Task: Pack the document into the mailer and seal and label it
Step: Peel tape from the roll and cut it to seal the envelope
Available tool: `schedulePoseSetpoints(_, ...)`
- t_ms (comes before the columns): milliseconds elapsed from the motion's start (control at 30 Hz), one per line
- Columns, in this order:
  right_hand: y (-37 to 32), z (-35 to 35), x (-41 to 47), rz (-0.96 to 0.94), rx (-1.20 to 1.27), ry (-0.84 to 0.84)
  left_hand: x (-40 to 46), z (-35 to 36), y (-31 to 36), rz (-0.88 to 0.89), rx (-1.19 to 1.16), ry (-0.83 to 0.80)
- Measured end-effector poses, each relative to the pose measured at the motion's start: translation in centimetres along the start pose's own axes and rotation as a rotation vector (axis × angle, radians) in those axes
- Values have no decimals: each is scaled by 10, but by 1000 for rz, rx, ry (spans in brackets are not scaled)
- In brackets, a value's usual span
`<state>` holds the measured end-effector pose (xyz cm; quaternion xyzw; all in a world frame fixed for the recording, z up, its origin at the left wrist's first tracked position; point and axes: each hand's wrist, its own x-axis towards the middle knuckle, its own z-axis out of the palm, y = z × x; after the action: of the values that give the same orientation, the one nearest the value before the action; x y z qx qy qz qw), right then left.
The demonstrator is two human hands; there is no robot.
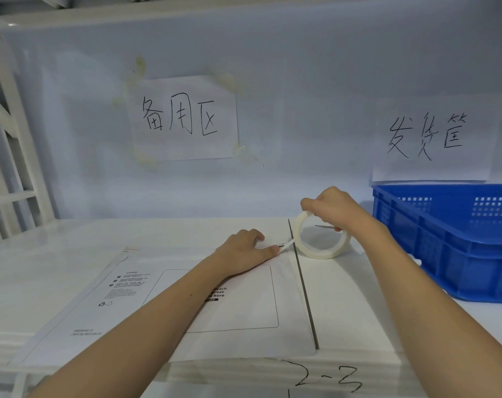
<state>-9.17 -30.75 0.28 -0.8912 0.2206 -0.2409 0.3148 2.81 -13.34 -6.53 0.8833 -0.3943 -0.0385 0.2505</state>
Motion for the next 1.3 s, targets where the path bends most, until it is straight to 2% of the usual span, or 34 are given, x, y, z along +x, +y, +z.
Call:
schedulePoseSetpoints(267,1,0,1,5,-5,19,-2,2,-1,86,-43,47)
schedulePoseSetpoints(433,2,0,1,20,-8,7,-5,0,1,255,-15,142)
schedulePoseSetpoints(567,1,-1,0,23,-7,-1,-3,-7,7,317,42,78)
schedulePoseSetpoints(700,0,0,1,22,-3,-1,-2,-29,22,185,-375,-143)
schedulePoseSetpoints(833,-1,1,0,23,40,10,4,-35,38,203,-661,-297)
schedulePoseSetpoints(900,-1,0,0,28,49,17,9,-29,45,213,-740,-305)
schedulePoseSetpoints(1067,-3,-1,0,54,127,31,16,-13,45,254,-844,-199)
schedulePoseSetpoints(1167,3,-8,4,87,195,167,14,-11,45,275,-872,-183)
schedulePoseSetpoints(1233,18,-16,12,108,122,275,13,-10,46,291,-883,-187)
schedulePoseSetpoints(1300,38,-24,20,152,-55,254,11,-8,49,296,-884,-187)
